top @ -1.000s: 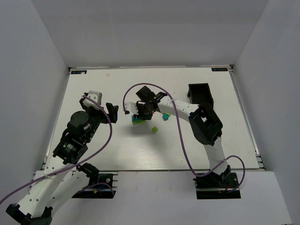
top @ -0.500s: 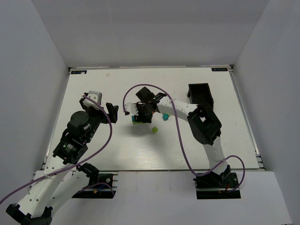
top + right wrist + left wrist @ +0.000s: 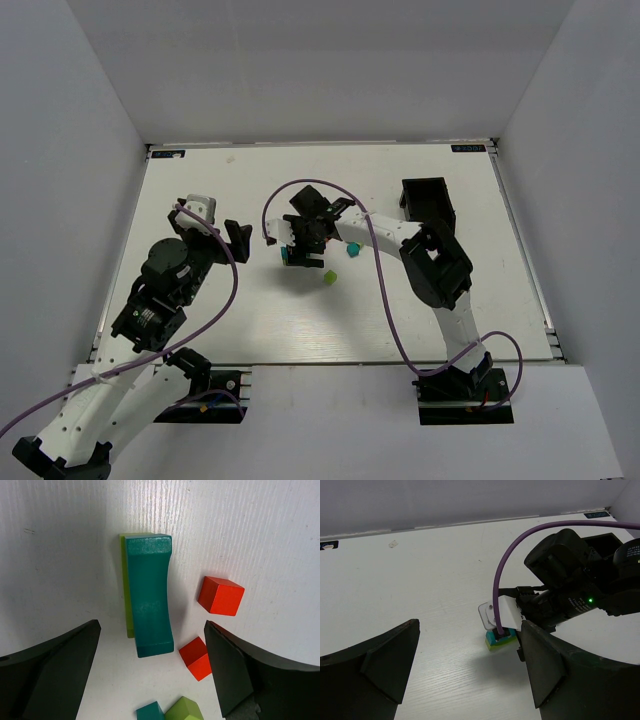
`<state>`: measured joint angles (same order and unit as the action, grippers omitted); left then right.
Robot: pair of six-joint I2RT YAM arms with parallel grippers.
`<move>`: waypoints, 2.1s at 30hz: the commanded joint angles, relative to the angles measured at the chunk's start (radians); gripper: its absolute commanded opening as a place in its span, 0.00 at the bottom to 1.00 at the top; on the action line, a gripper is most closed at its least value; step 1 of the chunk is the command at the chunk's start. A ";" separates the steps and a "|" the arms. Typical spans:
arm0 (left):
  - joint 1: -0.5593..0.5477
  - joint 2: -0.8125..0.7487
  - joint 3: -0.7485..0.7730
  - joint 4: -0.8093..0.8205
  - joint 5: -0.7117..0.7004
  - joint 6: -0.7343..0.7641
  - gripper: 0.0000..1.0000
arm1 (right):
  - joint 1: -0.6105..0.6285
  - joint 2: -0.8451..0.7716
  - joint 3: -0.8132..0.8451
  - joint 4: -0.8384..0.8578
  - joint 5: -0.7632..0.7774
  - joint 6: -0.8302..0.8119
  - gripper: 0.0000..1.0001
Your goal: Build the wood block tower
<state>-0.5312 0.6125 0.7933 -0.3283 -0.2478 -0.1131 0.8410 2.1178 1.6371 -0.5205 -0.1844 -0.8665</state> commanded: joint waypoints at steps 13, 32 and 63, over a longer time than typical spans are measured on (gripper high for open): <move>0.005 -0.008 0.000 0.012 -0.004 -0.007 0.93 | -0.028 -0.094 -0.031 0.028 0.014 0.006 0.90; 0.005 -0.008 -0.057 0.044 0.074 -0.007 0.75 | -0.253 -0.392 -0.261 0.218 -0.059 0.099 0.90; -0.004 -0.040 -0.088 -0.035 0.214 0.018 1.00 | -0.353 -0.099 -0.082 0.074 -0.102 0.311 0.67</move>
<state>-0.5323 0.5789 0.7109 -0.3592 -0.0547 -0.1009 0.4713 2.0109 1.5314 -0.4683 -0.3004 -0.5678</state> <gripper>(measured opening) 0.997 0.661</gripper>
